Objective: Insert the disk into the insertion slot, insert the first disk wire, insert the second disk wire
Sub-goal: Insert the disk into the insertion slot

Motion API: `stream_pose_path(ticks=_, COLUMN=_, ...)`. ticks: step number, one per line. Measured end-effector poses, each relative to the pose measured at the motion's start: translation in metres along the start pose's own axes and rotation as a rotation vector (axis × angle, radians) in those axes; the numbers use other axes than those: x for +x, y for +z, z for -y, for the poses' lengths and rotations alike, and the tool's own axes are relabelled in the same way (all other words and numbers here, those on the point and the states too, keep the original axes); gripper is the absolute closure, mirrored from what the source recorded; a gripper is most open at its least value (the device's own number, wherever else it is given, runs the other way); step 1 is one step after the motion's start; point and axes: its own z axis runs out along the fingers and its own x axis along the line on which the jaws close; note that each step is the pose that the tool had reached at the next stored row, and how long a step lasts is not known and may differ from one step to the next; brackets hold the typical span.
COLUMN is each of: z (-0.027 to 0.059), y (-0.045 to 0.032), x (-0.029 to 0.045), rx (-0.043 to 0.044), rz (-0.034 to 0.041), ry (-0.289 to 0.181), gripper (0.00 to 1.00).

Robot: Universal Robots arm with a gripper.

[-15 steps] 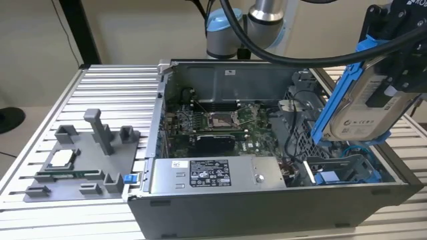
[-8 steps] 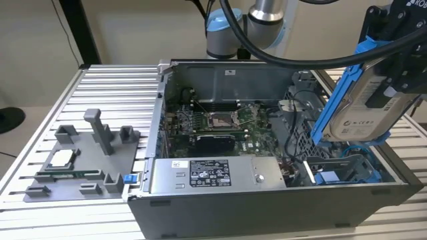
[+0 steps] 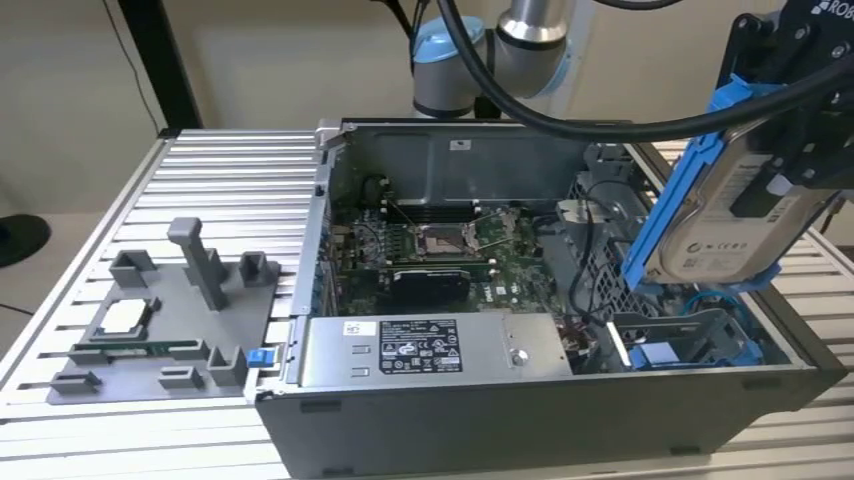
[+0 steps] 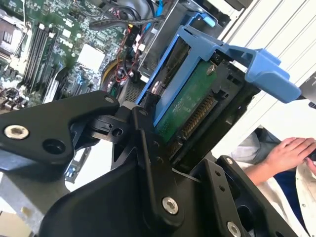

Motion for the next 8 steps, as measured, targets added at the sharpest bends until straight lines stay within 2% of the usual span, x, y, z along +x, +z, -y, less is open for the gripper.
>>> stream_pose_path(ticks=8, z=0.006, y=0.0088, x=-0.0001, rx=0.0026, rz=0.0, ry=0.0, gripper=1.0)
